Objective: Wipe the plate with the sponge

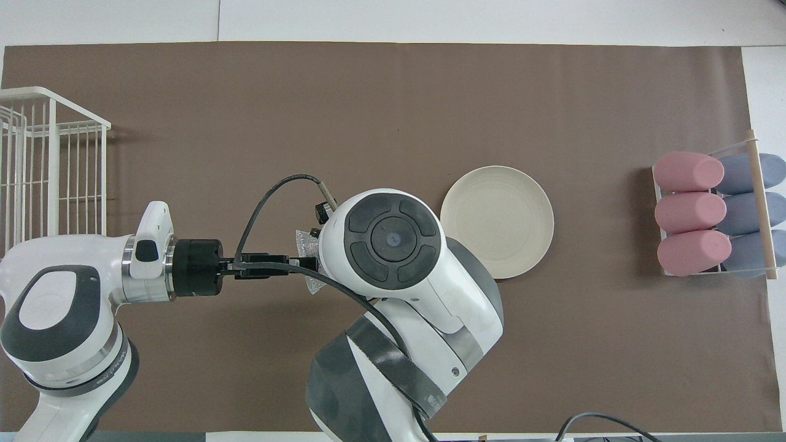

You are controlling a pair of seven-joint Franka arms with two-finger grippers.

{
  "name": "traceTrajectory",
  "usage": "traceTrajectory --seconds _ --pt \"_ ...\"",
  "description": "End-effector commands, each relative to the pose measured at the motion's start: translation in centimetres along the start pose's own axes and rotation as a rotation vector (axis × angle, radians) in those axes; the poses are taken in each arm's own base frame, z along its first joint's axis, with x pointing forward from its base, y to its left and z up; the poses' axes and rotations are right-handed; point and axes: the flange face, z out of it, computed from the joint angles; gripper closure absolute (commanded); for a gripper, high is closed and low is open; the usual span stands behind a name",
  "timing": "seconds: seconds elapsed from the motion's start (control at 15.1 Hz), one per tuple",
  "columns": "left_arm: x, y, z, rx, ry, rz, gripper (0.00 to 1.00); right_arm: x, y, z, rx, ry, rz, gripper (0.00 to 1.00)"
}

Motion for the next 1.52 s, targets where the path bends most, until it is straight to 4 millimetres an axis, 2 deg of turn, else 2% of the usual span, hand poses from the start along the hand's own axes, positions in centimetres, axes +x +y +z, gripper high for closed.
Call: traceTrajectory --seconds 0.0,0.4,0.46,0.6,0.66,0.8,0.93,1.06,1.26,1.46 --pt "-0.8 0.0 -0.8 -0.024 0.015 0.016 1.0 0.7 0.6 -0.4 0.011 -0.019 -0.011 1.0" --pt "-0.9 0.0 -0.6 -0.027 0.009 0.015 1.0 1.1 0.4 -0.5 0.021 -0.017 -0.004 1.0" --pt "-0.9 0.0 -0.7 -0.026 0.011 0.015 0.86 1.1 0.4 -0.5 0.021 -0.017 -0.004 1.0" --pt "-0.9 0.0 -0.6 -0.026 0.009 0.005 0.06 1.1 0.5 -0.3 0.013 -0.015 -0.007 1.0" --pt "-0.9 0.0 -0.6 -0.027 0.008 0.003 0.0 1.2 0.5 -0.3 0.008 -0.012 -0.007 1.0" --pt "-0.9 0.0 -0.7 -0.027 0.011 -0.001 0.0 1.5 1.0 0.2 0.002 -0.006 -0.004 1.0" --pt "-0.9 0.0 -0.7 -0.027 0.009 0.0 0.0 4.0 1.5 1.1 -0.009 0.009 0.008 1.0" --pt "-0.9 0.0 -0.8 -0.026 0.011 -0.005 0.0 7.8 1.8 2.1 -0.002 0.026 0.018 1.0" --pt "-0.8 -0.2 -1.0 -0.014 0.021 -0.008 0.0 10.5 3.3 3.6 0.007 0.048 0.034 1.0" --pt "-0.2 -0.2 -2.1 0.0 0.041 -0.021 0.0 11.3 4.7 4.8 0.002 0.06 0.04 1.0"
